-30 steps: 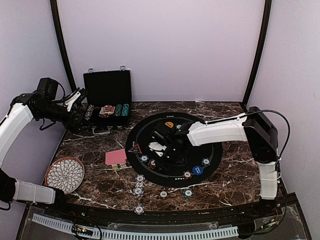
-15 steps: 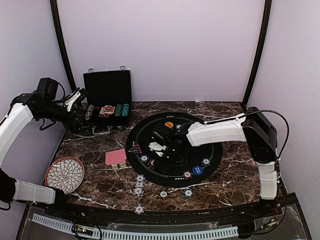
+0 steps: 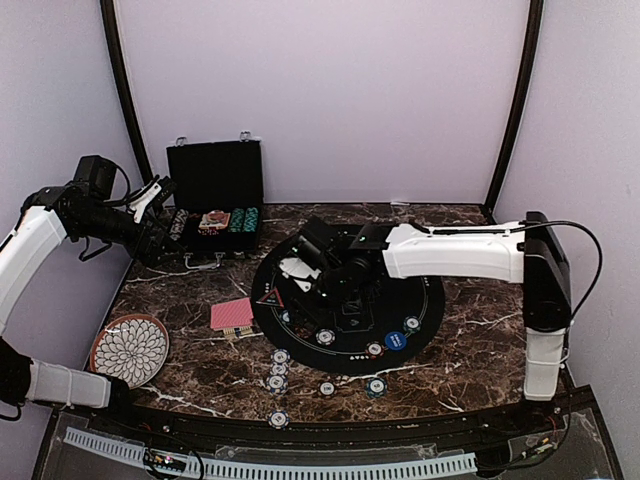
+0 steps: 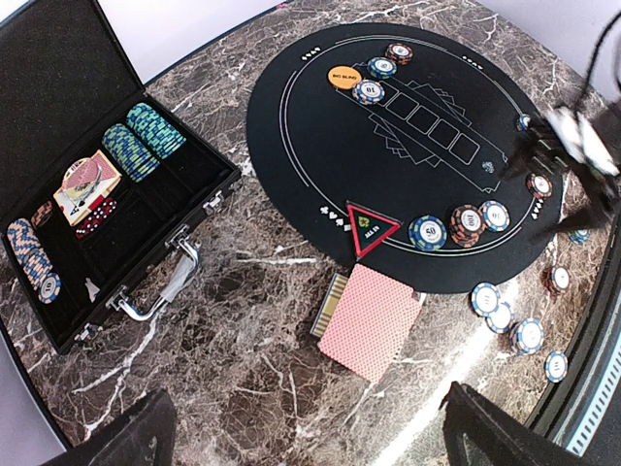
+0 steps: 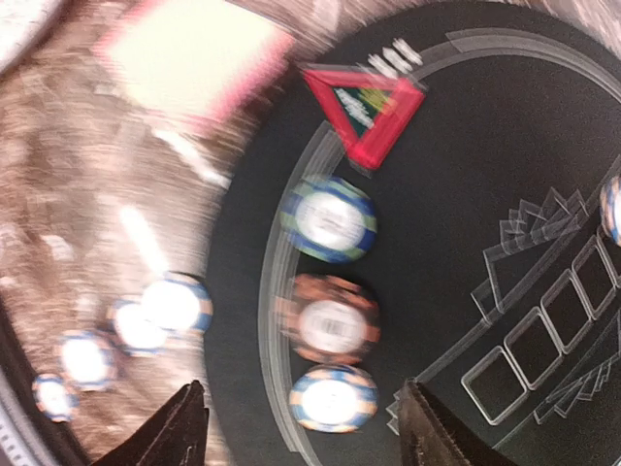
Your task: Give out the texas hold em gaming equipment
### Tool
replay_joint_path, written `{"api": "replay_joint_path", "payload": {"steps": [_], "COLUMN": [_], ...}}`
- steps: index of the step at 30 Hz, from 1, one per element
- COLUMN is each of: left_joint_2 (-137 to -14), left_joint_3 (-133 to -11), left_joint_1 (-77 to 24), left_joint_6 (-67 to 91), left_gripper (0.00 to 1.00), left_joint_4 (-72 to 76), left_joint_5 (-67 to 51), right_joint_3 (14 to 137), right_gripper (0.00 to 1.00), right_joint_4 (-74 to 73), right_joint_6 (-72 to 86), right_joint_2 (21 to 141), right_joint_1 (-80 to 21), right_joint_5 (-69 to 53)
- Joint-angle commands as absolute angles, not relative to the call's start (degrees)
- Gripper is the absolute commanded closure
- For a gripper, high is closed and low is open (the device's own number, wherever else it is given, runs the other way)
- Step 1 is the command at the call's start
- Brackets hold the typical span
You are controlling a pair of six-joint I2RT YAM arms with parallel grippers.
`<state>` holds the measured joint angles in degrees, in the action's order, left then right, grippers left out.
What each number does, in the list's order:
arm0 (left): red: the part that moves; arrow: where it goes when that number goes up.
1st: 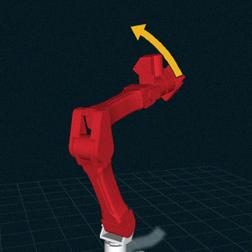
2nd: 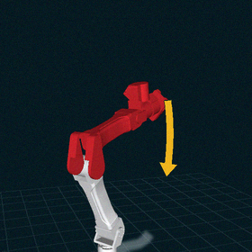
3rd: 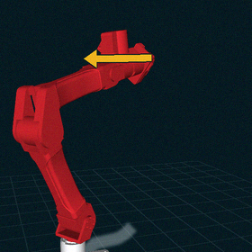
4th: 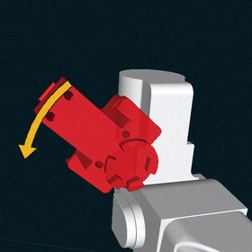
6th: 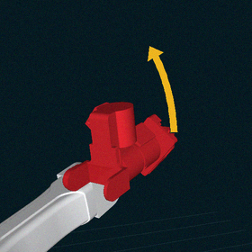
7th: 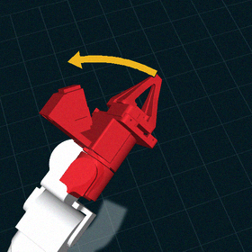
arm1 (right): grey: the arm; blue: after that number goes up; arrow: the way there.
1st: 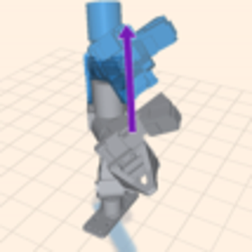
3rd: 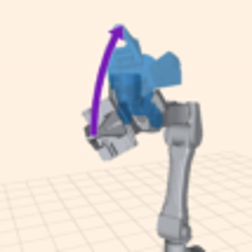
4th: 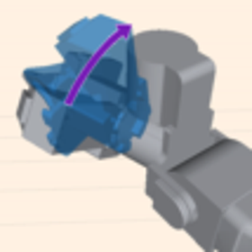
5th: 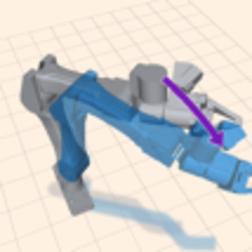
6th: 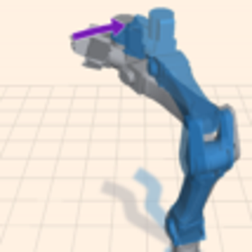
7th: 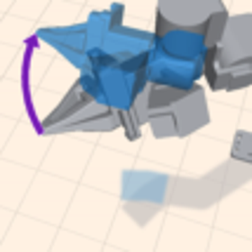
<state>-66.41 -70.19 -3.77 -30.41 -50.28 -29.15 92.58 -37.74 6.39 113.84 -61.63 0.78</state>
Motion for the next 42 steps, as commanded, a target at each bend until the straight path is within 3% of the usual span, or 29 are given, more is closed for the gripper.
{"api": "replay_joint_path", "payload": {"steps": [1, 9, 42], "left_joint_2": [-65.41, -65.32, -64.79], "left_joint_3": [-70.84, -70.75, -70.63], "left_joint_1": [-3.96, -3.96, -3.96], "left_joint_6": [-30.85, -30.85, -31.57], "left_gripper": [0.01, 0.01, 0.01], "left_joint_4": [-51.50, -51.48, -51.76], "left_joint_5": [-30.30, -30.62, -30.38], "right_joint_3": [96.59, 99.86, 102.01], "right_gripper": [0.27, 0.20, 0.50], "right_joint_4": [-40.32, -41.48, -42.27], "right_joint_6": [6.59, 6.06, 4.27], "right_joint_2": [113.85, 120.97, 129.10], "right_joint_1": [-69.34, -74.59, -76.44], "right_joint_5": [-2.23, -6.08, -6.00]}}
